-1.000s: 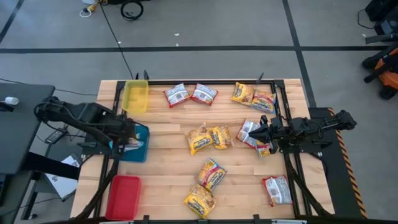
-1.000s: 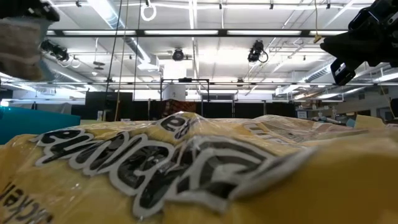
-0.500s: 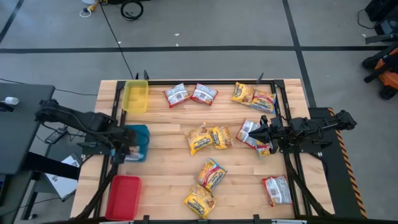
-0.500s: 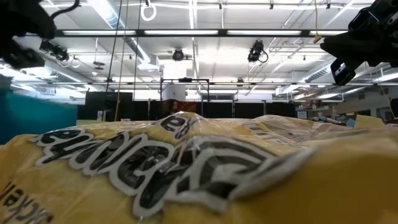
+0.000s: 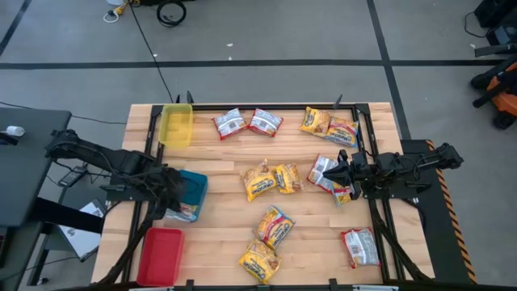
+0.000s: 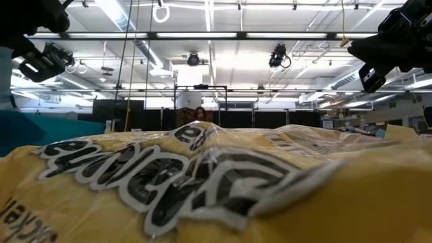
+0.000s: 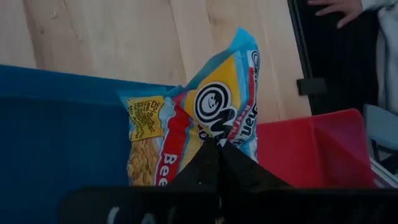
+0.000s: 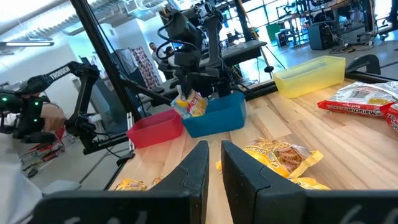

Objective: Sort Maruchan noodles
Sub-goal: Put the middle left blue noodle pack into the blue bin

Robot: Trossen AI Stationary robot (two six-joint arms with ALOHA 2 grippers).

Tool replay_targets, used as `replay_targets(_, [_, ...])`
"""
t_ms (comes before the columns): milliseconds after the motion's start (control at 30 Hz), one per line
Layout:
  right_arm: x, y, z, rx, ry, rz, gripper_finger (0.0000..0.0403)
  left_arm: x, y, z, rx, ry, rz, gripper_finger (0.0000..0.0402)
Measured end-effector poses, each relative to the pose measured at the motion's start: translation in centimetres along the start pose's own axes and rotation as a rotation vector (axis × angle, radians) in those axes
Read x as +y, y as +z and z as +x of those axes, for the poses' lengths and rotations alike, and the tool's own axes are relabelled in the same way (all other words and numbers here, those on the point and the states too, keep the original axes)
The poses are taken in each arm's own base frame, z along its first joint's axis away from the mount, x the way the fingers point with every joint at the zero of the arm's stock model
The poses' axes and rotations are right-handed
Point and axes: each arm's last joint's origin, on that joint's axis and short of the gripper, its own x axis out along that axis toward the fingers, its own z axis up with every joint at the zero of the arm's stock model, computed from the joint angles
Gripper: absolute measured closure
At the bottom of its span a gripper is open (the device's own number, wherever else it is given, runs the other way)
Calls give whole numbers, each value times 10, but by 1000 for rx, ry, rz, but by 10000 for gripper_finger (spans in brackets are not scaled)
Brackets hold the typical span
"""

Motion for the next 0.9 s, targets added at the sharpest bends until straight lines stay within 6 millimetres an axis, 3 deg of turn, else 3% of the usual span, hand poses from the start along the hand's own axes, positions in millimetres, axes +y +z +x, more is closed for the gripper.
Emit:
replay_targets(567, [0,0,0,0,0,0,353,4,23,-6,-227,-70,-29,396])
replay_targets(900, [0,0,0,0,0,0,353,25,4,28,-235,-196,-174,399])
